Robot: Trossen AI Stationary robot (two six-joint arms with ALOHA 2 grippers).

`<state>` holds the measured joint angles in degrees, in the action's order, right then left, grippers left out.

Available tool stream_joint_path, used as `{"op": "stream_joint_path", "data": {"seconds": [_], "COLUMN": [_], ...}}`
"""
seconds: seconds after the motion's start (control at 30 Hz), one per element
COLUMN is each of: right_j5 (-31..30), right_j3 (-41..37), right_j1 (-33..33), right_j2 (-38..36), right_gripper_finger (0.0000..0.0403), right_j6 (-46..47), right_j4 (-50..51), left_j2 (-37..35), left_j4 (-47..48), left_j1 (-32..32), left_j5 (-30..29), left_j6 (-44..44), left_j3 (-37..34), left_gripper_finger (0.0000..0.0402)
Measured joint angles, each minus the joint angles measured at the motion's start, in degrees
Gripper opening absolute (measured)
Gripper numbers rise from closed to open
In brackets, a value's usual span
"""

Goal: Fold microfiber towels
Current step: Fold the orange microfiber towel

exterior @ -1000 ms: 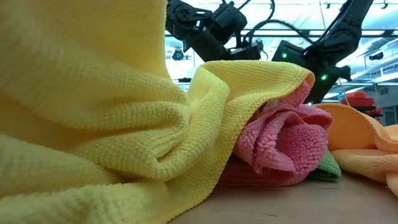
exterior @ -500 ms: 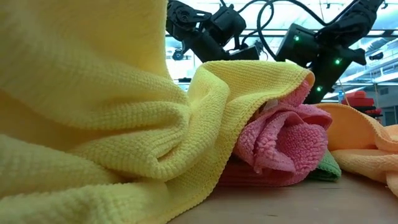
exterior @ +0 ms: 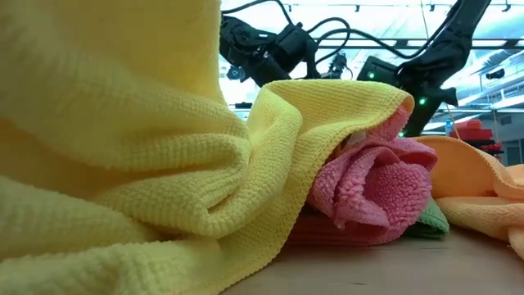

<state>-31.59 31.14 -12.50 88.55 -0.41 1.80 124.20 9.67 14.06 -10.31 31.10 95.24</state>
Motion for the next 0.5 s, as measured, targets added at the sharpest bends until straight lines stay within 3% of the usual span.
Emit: {"op": "stream_joint_path", "data": {"seconds": [0.17,0.5], "right_j5": [-0.29,-0.32], "right_j3": [0.0,0.0], "right_j1": [-2.91,-1.98], "right_j2": [-0.67,-2.08], "right_gripper_finger": [0.0119,0.0119], "right_j6": [1.86,1.99], "right_j4": [-0.05,-6.63], "left_j2": [0.0,0.0], "left_j4": [0.31,0.59], "left_j1": [-0.06,-0.1], "left_j5": [0.02,0.02], "left_j6": [0.15,-0.59], "left_j3": [0.0,0.0], "left_gripper_finger": [0.0027,0.0022]}}
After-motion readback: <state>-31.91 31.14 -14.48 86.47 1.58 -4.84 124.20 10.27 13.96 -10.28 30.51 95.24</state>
